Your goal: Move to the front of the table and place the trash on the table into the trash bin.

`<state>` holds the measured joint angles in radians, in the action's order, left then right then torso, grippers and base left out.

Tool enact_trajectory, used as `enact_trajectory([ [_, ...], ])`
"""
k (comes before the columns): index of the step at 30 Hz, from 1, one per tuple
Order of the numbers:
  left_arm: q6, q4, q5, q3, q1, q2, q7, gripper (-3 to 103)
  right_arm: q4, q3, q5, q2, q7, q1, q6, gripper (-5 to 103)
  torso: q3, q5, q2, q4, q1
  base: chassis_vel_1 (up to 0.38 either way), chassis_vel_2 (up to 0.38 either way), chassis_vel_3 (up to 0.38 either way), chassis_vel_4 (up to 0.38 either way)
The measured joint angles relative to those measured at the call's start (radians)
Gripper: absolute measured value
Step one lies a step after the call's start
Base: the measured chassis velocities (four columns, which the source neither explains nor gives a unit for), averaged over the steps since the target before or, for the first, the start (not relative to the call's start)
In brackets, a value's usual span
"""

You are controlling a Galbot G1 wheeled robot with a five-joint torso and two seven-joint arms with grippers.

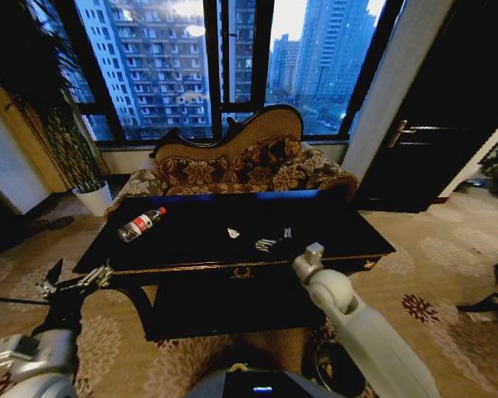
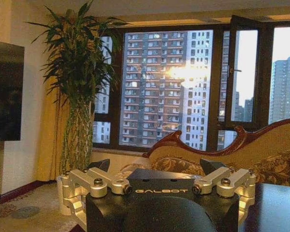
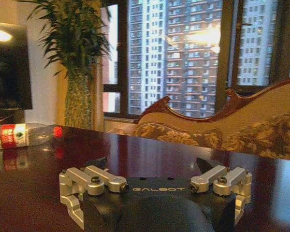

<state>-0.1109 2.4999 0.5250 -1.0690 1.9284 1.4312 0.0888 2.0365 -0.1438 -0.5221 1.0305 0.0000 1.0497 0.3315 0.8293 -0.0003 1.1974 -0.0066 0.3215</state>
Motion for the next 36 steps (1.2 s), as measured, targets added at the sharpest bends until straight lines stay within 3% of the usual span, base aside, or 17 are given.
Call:
enact_trajectory([
  [13, 0.0, 0.001, 0.001, -0.016, -0.003, 0.005, 0.005, 100, -0.094, 0.172, -0.022, 0.03, 0.0, -0.138, 0.053, 100, 0.0, 0.0001, 0.0, 0.0001, 0.0, 0.0, 0.0, 0.0, 0.0],
  [26, 0.0, 0.001, 0.003, -0.017, -0.003, 0.002, 0.005, 100, -0.184, 0.199, -0.029, 0.042, 0.0, -0.186, 0.062, 101, 0.0, 0.0001, 0.0, -0.0001, 0.0, 0.0, 0.0, 0.0, 0.0],
  [30, 0.0, 0.001, 0.005, -0.022, -0.002, 0.002, 0.005, 100, -0.2, 0.201, -0.029, 0.045, 0.0, -0.191, 0.062, 95, 0.0, 0.0002, 0.0, 0.0, 0.0, 0.0, 0.0, 0.0, 0.0],
  [36, 0.001, 0.001, 0.007, -0.023, -0.002, 0.002, 0.005, 100, -0.2, 0.204, -0.029, 0.046, 0.0, -0.188, 0.059, 70, 0.0, 0.0002, 0.0, 0.0, 0.0, 0.0, 0.0, 0.0, 0.0],
])
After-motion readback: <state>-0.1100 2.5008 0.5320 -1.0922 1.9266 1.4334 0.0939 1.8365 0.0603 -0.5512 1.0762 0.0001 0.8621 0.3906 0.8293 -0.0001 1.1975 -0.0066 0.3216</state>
